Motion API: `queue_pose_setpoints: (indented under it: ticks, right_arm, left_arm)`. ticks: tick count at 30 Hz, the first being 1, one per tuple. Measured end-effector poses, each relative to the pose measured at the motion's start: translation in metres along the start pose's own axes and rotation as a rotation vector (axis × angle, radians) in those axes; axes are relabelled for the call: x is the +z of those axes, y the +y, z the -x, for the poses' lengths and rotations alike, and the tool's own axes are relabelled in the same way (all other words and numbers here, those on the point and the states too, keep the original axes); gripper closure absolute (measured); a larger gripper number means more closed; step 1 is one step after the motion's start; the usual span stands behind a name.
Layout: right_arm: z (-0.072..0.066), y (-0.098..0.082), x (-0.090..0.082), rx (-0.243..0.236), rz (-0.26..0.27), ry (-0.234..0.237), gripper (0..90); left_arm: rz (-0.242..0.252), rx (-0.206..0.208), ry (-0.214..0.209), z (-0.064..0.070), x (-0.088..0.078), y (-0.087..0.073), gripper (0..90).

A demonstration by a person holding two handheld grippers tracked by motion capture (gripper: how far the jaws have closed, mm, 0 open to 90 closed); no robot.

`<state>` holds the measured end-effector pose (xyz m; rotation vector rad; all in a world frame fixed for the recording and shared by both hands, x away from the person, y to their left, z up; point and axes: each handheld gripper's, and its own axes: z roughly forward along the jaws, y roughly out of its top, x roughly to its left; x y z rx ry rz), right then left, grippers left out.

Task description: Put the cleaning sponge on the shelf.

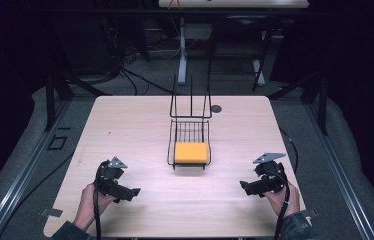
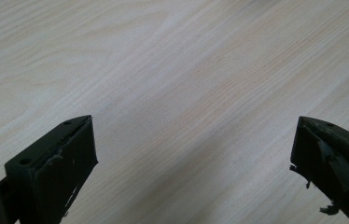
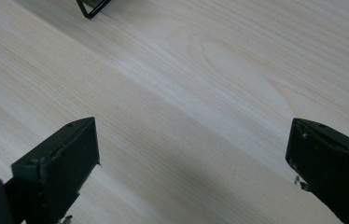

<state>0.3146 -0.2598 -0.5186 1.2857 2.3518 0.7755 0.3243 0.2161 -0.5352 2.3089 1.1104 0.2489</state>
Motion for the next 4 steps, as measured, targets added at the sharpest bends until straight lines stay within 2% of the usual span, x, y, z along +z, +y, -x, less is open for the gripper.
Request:
queue_pose_setpoints:
  ticks: [4]
  right_arm:
    - [-0.0011, 0.0002, -0.0009, 0.0, 0.008, 0.002, 2.2]
  left_arm:
    - [-0.004, -0.001, 0.006, 0.0002, 0.001, 0.0002, 0.2]
